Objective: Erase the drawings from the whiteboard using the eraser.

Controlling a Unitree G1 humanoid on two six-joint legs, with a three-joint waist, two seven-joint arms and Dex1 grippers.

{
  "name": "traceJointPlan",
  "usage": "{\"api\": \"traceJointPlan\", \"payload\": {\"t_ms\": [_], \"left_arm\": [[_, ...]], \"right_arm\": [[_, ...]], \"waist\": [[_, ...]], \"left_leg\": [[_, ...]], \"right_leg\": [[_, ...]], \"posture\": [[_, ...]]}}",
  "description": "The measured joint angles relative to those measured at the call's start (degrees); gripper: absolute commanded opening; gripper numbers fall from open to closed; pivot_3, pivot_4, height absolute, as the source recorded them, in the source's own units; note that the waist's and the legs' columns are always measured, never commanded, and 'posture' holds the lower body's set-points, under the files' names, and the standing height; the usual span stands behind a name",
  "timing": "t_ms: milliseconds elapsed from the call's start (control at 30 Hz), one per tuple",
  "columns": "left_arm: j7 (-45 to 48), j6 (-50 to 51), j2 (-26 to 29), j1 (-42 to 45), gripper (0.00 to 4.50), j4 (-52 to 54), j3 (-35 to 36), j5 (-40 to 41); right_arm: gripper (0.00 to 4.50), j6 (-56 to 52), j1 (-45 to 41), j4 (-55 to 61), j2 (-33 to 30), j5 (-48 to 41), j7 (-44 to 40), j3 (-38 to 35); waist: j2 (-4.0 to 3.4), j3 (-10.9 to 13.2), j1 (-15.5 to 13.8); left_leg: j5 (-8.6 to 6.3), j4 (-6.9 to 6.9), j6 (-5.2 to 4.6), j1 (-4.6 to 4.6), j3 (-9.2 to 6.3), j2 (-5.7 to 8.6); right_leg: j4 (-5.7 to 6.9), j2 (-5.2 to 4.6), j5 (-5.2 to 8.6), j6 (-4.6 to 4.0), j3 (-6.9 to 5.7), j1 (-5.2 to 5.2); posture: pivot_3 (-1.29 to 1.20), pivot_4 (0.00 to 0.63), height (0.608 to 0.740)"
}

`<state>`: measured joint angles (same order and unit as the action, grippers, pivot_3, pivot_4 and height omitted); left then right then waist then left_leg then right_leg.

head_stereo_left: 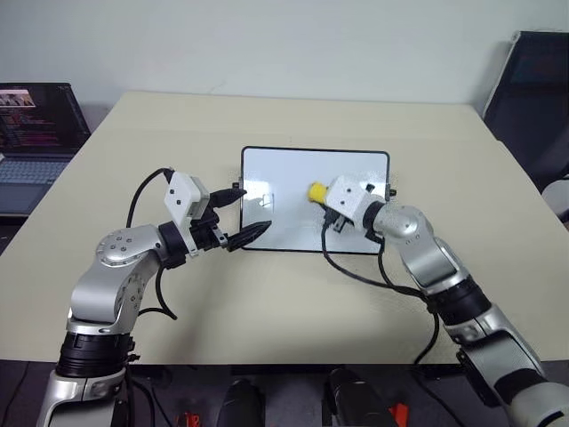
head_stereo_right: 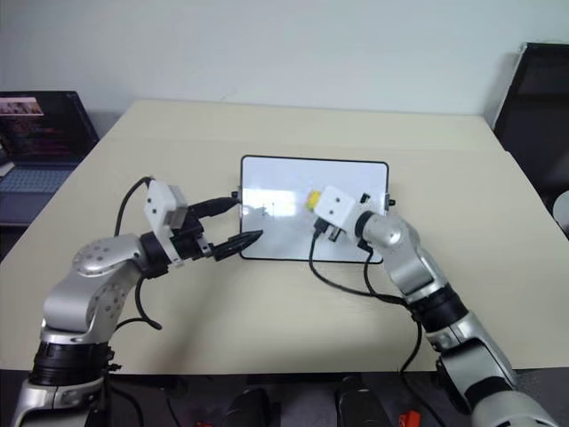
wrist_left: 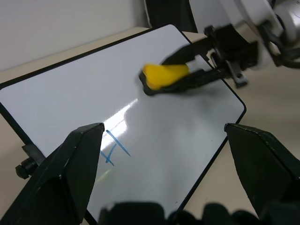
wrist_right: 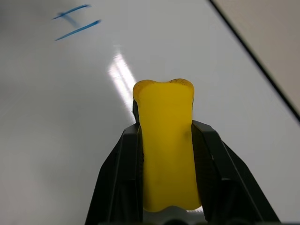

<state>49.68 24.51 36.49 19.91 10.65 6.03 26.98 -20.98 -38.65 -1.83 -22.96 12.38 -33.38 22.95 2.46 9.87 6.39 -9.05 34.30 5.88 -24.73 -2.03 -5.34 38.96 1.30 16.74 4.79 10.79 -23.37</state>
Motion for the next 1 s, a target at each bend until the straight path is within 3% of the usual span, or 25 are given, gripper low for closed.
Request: {"api": "traceJointPlan", "payload": {"t_ms": [167, 267, 500, 733, 1000], "left_arm": [[-0.2, 0.6, 0.0, 0.0, 4.50, 0.0, 0.0, 0.0], [-0.3, 1.4, 0.1, -0.2, 4.50, 0.0, 0.1, 0.1], [1.8, 4.5, 4.9, -6.8, 4.50, 1.8, 2.8, 2.3], [0.9, 6.1, 6.1, -15.0, 4.50, 3.4, 7.4, 2.4], [0.5, 7.3, 6.5, -18.1, 4.50, 7.0, 8.1, 3.4]], "right_arm": [[1.09, -1.1, 0.6, 1.1, 0.7, 0.9, 0.6, 0.3], [1.09, -3.8, 1.0, 2.2, 1.9, -0.9, 1.2, -3.2], [1.09, -16.9, 6.8, 18.1, 5.3, -14.8, -2.9, -12.1], [1.09, -22.0, 16.2, 30.0, -1.7, -18.7, -6.6, -9.3], [1.09, -21.9, 14.9, 30.2, -1.5, -19.9, -6.1, -8.1]], "waist": [[0.00, 0.0, 0.0], [-0.02, 0.0, 0.0], [-0.06, 0.0, 0.0], [-0.12, 0.1, -0.6], [-0.11, 0.1, -0.6]], "left_leg": [[0.01, 0.03, 0.00, 0.00, -0.02, 0.01], [0.01, 0.02, 0.00, -0.04, -0.04, 0.01], [-0.09, -0.57, 0.09, -0.12, -0.30, -0.08], [-0.25, -0.58, 0.33, -0.14, -0.38, -0.08], [-0.24, -0.34, 0.34, -0.12, -0.38, -0.06]], "right_leg": [[0.01, 0.00, -0.03, -0.03, -0.01, 0.00], [0.00, 0.00, -0.02, -0.03, -0.03, -0.01], [0.03, 0.02, 0.25, -0.11, -0.45, -0.19], [0.01, -0.01, 0.63, -0.19, -0.57, -0.18], [0.03, -0.02, 0.66, -0.40, -0.54, -0.13]], "posture": [[0.00, 0.150, 0.740], [0.00, 0.150, 0.740], [0.00, 0.150, 0.740], [0.00, 0.150, 0.740], [0.00, 0.150, 0.740]]}}
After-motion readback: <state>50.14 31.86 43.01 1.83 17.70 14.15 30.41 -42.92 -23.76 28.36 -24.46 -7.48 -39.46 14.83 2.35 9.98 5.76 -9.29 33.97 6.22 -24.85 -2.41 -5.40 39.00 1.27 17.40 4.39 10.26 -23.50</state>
